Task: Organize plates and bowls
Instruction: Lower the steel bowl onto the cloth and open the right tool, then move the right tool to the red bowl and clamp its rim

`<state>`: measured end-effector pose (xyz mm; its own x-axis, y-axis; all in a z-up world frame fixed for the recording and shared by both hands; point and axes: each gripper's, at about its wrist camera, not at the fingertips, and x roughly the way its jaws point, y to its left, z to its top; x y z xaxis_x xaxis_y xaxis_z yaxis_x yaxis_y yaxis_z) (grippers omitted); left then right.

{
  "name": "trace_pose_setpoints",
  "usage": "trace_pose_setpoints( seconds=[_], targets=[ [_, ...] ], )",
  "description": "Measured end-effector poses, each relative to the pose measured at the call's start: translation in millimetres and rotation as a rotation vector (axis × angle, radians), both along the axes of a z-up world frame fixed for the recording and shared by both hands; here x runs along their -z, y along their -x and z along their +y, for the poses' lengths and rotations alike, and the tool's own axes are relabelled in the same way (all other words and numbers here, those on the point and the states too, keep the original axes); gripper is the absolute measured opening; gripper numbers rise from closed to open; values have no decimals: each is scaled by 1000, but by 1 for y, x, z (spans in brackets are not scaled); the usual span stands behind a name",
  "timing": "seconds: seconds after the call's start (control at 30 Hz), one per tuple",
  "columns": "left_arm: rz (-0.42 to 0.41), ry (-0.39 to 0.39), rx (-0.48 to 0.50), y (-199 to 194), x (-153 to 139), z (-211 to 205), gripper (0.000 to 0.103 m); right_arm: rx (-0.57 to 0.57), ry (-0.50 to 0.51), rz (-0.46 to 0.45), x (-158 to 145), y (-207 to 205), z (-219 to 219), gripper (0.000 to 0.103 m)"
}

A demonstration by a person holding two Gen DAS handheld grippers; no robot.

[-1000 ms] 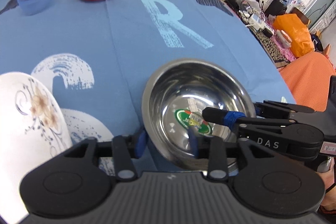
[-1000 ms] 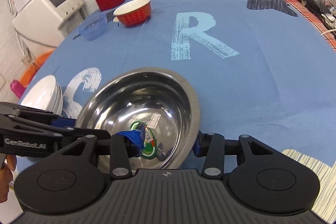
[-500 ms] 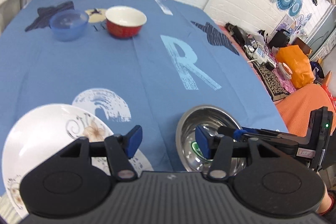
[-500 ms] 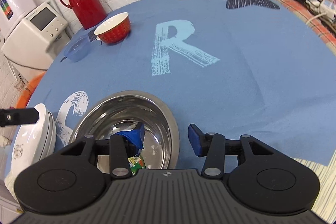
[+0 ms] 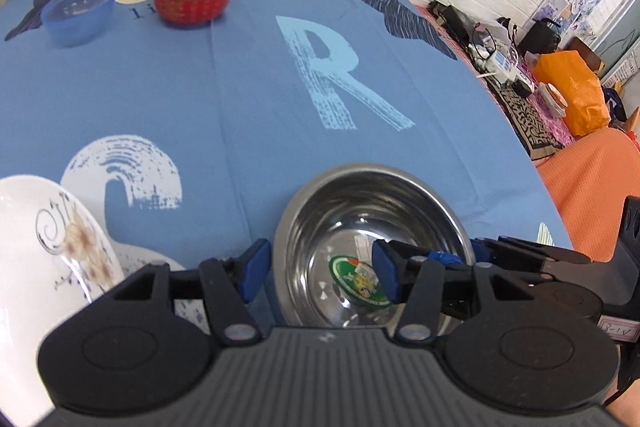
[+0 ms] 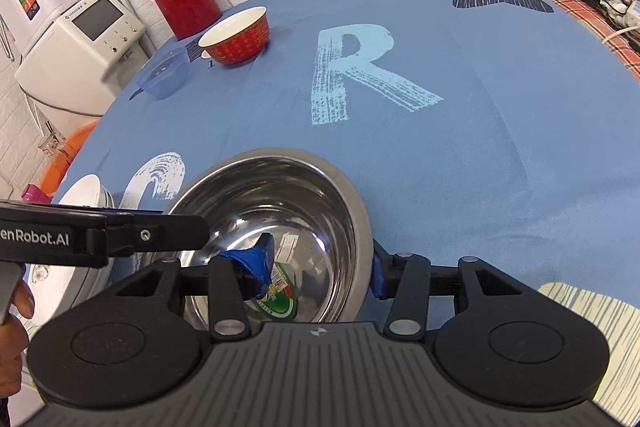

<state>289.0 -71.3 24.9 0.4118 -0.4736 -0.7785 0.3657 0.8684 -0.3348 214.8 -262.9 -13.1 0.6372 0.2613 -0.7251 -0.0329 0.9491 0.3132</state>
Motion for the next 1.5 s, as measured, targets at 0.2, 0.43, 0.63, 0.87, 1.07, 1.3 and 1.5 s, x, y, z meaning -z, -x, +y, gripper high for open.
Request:
trace_pose_setpoints(
  seconds=[0.2, 0.43, 0.63, 0.87, 1.07, 1.3, 1.5],
  targets=[
    [-7, -10, 5, 7, -1, 0, 54, -15, 5, 11, -1, 8, 6, 36],
    [-10, 12, -22, -2, -10, 19, 54, 28, 25, -11, -7, 10, -5, 35],
    [-72, 26, -162, -34, -40, 69, 58, 50, 58, -20, -25, -11, -9, 35],
    [13, 157, -349, -113, -47, 100, 58, 58, 4, 27, -61, -99, 10, 36],
    [109, 245, -502, -183, -25, 96, 58, -94, 124, 59, -65, -200, 50, 36],
    [124, 286, -607, -231, -2, 98, 58, -111, 239, -8, -57, -286, 80, 36],
    [148, 268, -632, -246, 15, 90, 58, -141, 284, 36, -30, -332, 97, 36]
  ],
)
